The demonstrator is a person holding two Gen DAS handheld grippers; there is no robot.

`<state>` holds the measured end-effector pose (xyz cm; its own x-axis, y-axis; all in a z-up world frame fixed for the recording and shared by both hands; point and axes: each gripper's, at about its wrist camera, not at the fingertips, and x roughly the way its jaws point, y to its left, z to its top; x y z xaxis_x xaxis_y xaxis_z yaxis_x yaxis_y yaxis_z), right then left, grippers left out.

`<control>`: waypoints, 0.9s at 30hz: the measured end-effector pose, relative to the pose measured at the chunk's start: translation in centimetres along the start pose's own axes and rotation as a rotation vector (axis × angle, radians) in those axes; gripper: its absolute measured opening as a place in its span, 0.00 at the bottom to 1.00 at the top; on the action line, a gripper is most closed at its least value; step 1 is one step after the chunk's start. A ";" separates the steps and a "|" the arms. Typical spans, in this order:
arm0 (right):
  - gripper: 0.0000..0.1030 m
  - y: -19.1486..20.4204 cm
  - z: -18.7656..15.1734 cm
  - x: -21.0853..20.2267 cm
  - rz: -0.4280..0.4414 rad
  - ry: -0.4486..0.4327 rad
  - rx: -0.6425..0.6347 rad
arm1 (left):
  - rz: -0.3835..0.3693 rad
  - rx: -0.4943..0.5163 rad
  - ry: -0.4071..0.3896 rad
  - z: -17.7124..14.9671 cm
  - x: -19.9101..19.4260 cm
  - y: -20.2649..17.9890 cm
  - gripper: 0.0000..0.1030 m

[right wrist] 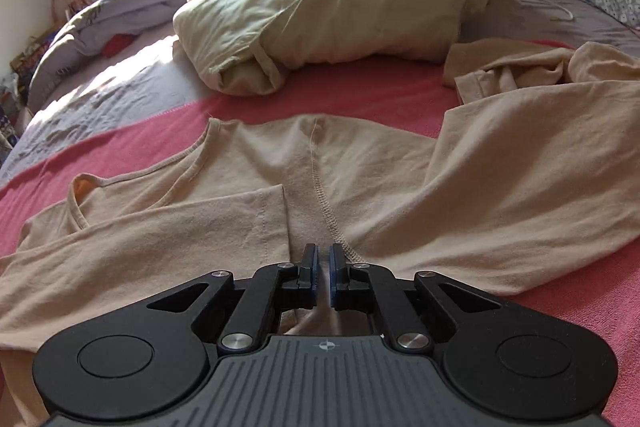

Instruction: Fold clothes

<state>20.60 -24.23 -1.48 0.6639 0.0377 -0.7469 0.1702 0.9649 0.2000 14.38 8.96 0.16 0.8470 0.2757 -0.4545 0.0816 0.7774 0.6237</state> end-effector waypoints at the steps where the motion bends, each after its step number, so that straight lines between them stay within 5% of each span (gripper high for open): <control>1: 0.06 -0.2 -0.2 -0.1 0.001 -0.004 0.001 | 0.011 0.015 -0.010 0.3 0.0 -0.2 0.77; 7: 0.14 -1.7 0.9 -3.5 0.173 -0.100 0.090 | 0.045 -0.019 0.027 1.8 2.3 -0.4 0.78; 9: 0.26 -1.6 0.9 -3.6 0.199 -0.118 0.053 | 0.034 -0.044 0.051 1.4 2.9 -0.5 0.78; 11: 0.53 -0.5 0.8 -2.8 0.197 -0.113 -0.021 | 0.022 -0.065 0.076 0.6 3.1 -0.7 0.78; 14: 0.68 2.0 0.6 -1.0 0.193 -0.095 -0.125 | 0.040 -0.090 0.072 -0.1 2.9 -1.1 0.77; 16: 0.60 3.8 0.3 0.3 0.145 -0.081 -0.199 | 0.049 -0.116 0.077 -0.4 2.9 -1.1 0.77; 17: 0.37 4.6 0.1 1.1 0.114 -0.070 -0.230 | 0.052 -0.133 0.077 -0.5 2.9 -1.0 0.77; 20: 0.07 5.1 -0.2 0.8 0.075 -0.109 -0.240 | 0.064 -0.166 0.068 -1.0 2.8 -1.0 0.78; 24: 0.07 4.3 0.1 -0.8 0.006 -0.219 -0.258 | 0.067 -0.168 0.065 -1.0 2.8 -0.9 0.78; 27: 0.05 2.9 0.4 1.7 -0.106 -0.142 -0.257 | 0.073 -0.157 0.073 -0.7 2.8 -0.9 0.79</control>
<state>22.54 -21.42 -1.92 0.7507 -0.0857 -0.6551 0.0661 0.9963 -0.0546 16.28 9.41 -2.10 0.8069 0.3701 -0.4605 -0.0661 0.8311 0.5522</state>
